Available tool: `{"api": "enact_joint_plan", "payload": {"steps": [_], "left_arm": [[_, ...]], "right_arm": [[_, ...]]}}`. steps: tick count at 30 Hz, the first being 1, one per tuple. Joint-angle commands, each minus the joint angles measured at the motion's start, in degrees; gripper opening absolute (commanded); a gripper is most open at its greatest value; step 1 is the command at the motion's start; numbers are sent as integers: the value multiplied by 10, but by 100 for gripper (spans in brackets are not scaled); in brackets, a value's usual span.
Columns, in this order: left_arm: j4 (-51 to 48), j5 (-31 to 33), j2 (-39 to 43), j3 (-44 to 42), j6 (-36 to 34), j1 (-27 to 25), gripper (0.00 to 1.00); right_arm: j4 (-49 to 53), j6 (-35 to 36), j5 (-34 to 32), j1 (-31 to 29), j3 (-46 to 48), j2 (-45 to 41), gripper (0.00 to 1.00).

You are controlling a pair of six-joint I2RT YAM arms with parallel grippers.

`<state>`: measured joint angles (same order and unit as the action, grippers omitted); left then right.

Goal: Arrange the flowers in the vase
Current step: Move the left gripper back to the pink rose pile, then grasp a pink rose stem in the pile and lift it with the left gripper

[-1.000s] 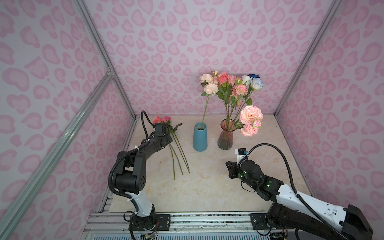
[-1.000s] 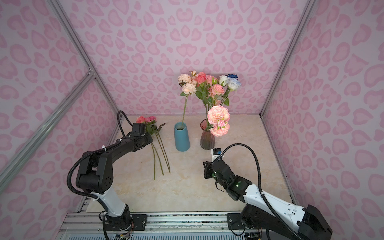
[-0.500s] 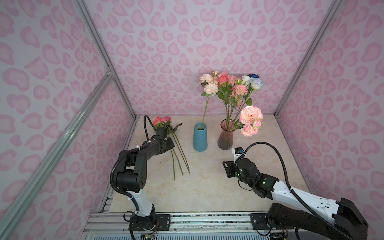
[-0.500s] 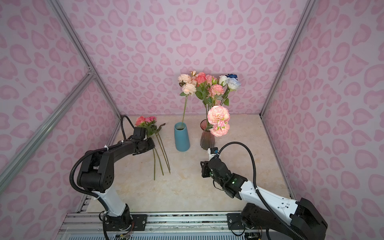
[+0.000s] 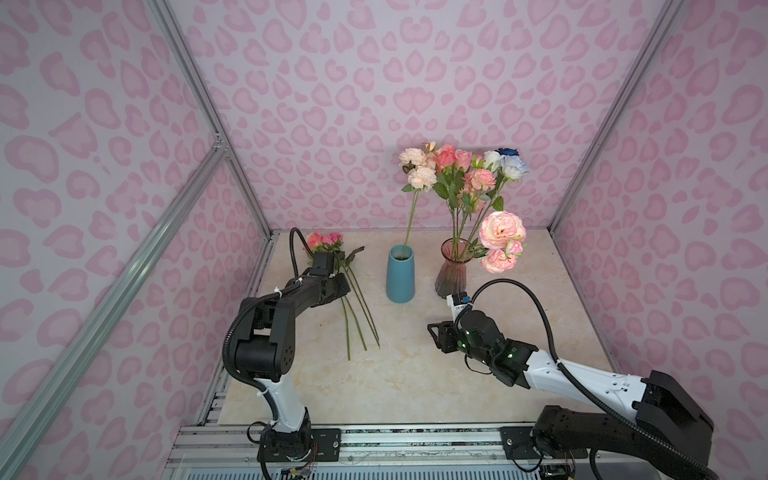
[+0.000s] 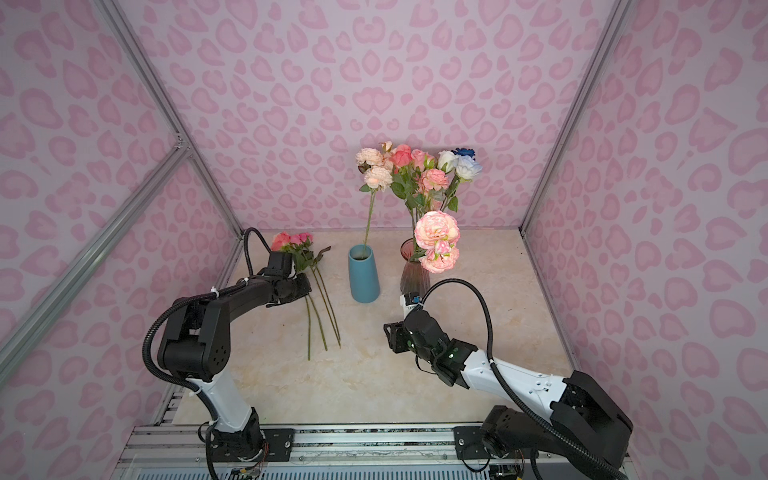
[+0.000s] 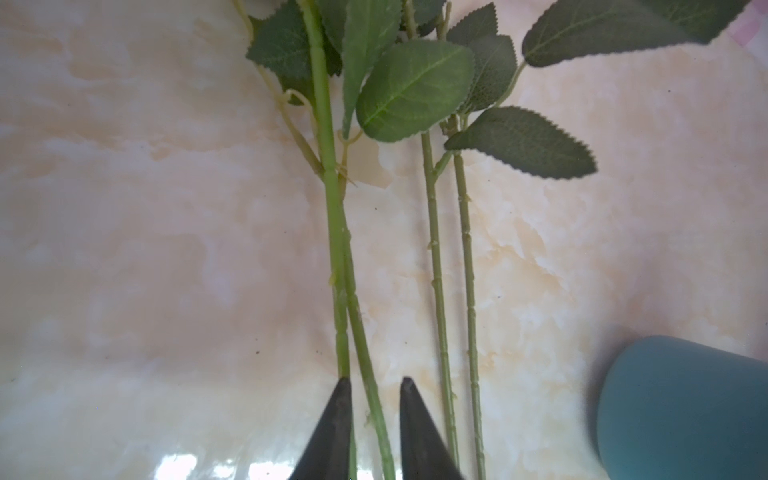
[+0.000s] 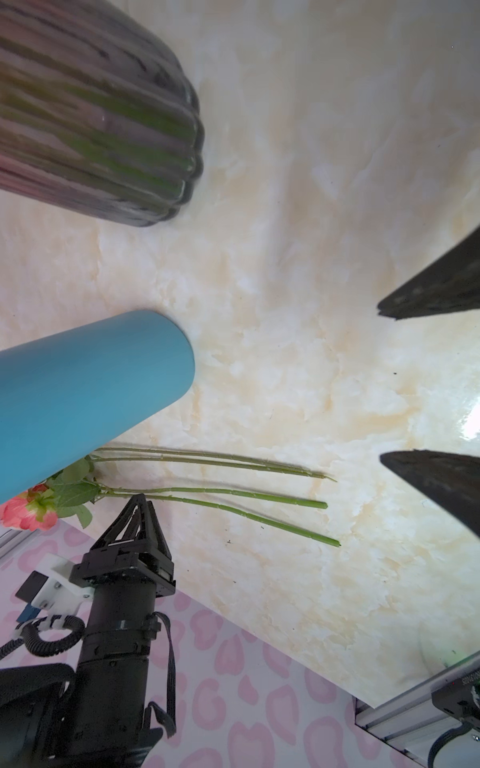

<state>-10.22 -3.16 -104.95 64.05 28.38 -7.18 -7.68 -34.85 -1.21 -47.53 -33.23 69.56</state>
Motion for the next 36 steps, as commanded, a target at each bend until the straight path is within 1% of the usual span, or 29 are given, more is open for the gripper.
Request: {"api": "enact_joint_plan", "payload": {"steps": [1, 6, 9, 12, 19, 22, 26, 30, 36], "left_arm": [[-20, 19, -7, 10, -2, 0, 23], [-41, 37, -22, 17, -3, 1, 21], [-33, 32, -32, 17, -5, 1, 19], [-32, 32, -38, 19, -3, 1, 15], [-31, 33, -23, 12, -9, 1, 4], [-31, 33, -7, 4, -8, 1, 4], [-29, 26, 40, -15, 0, 1, 3], [-33, 23, 117, -35, 10, -1, 3], [-46, 24, 236, -47, 4, -5, 3]], "right_arm": [[-34, 14, 18, -1, -12, 18, 52], [-50, 11, 32, -1, -18, 41, 52], [-57, 10, 36, -1, -18, 46, 51], [-56, 11, 36, -1, -18, 48, 51], [-54, 10, 34, -1, -19, 46, 50], [-52, 10, 36, 0, -21, 45, 50], [-47, 10, 37, -1, -24, 40, 50], [-42, 10, 41, -1, -29, 40, 49], [-36, 10, 37, -8, -38, 34, 49]]}}
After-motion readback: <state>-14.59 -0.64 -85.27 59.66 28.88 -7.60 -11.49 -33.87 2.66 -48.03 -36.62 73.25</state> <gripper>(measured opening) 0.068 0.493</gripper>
